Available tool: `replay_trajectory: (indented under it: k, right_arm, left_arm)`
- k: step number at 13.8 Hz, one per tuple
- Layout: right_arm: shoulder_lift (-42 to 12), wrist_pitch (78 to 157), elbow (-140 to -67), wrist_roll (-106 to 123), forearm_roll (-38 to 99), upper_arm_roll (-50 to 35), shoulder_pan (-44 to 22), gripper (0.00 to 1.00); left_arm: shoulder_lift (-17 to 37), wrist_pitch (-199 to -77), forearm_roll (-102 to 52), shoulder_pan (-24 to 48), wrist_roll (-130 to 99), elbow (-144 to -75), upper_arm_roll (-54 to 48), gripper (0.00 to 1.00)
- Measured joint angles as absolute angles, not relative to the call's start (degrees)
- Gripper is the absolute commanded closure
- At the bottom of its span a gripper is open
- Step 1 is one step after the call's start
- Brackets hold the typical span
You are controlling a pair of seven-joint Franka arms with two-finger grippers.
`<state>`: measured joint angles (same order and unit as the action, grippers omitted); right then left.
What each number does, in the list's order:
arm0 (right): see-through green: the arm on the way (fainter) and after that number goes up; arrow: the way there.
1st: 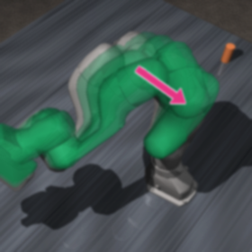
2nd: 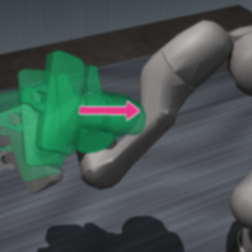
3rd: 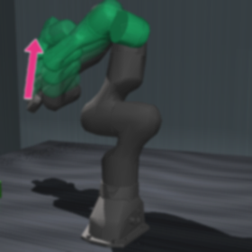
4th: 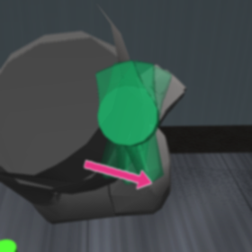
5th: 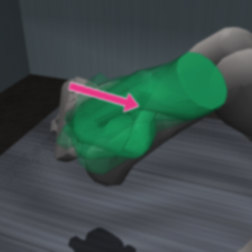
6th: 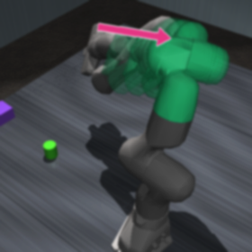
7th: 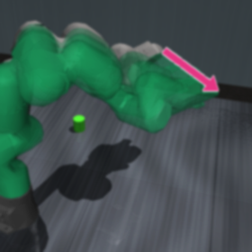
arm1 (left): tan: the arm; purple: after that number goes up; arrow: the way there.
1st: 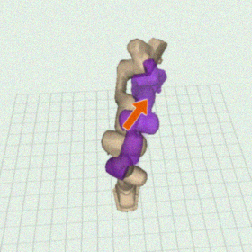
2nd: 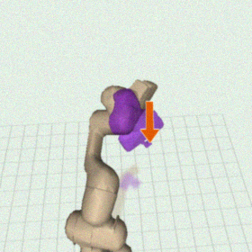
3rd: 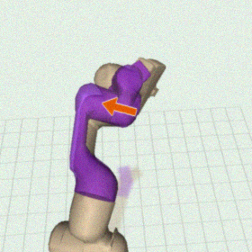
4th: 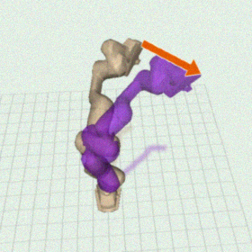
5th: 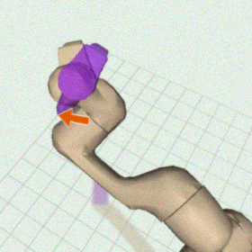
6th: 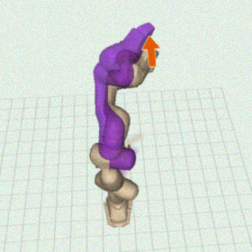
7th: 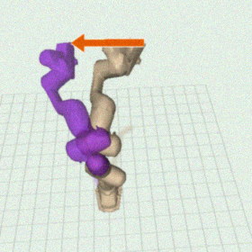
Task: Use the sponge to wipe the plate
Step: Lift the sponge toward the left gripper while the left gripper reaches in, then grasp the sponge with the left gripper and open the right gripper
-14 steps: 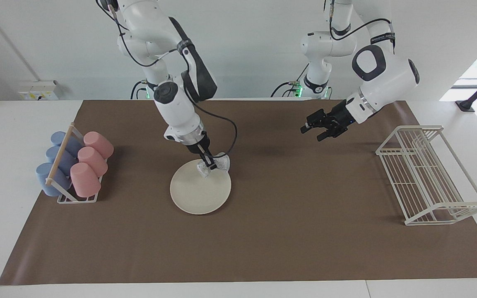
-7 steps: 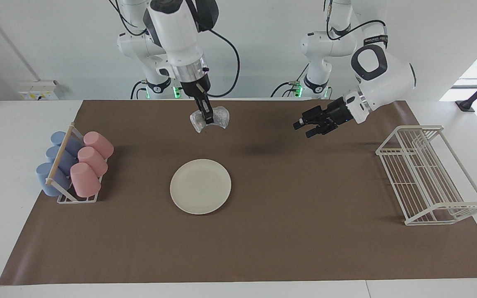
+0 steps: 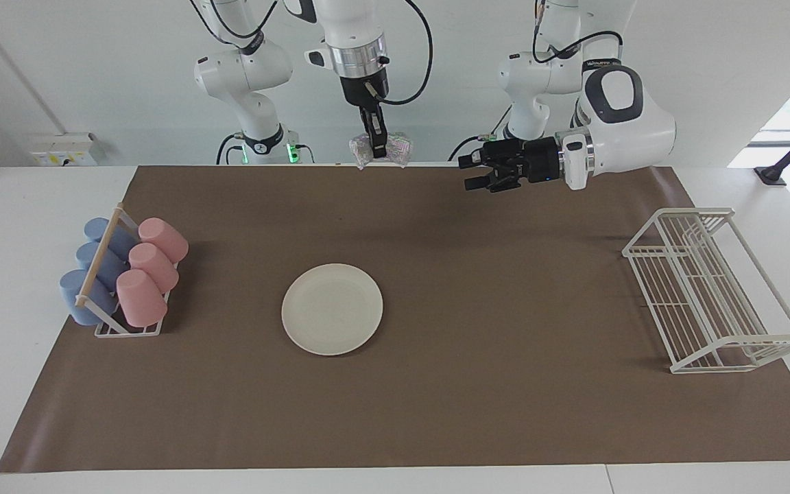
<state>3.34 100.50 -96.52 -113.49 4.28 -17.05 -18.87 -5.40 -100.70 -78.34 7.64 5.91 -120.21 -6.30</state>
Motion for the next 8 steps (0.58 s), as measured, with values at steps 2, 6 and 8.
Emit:
replay_trajectory:
  k: [2,6,8]
  right_arm:
    - [3.19,100.50,-96.51,-113.51,3.69,-16.98,-18.90,1.00]
    - [3.12,100.50,-96.51,-113.51,3.62,-16.91,-18.89,1.00]
    - [3.10,100.50,-96.51,-113.51,3.61,-16.90,-18.88,1.00]
  left_arm:
    - [-5.44,-100.55,-79.87,9.71,5.83,-120.21,-6.39,0.00]
    - [-5.45,-102.52,-82.01,14.05,5.65,-120.25,-6.45,0.03]
    - [-5.45,-103.66,-82.21,15.85,5.63,-120.32,-6.48,0.05]
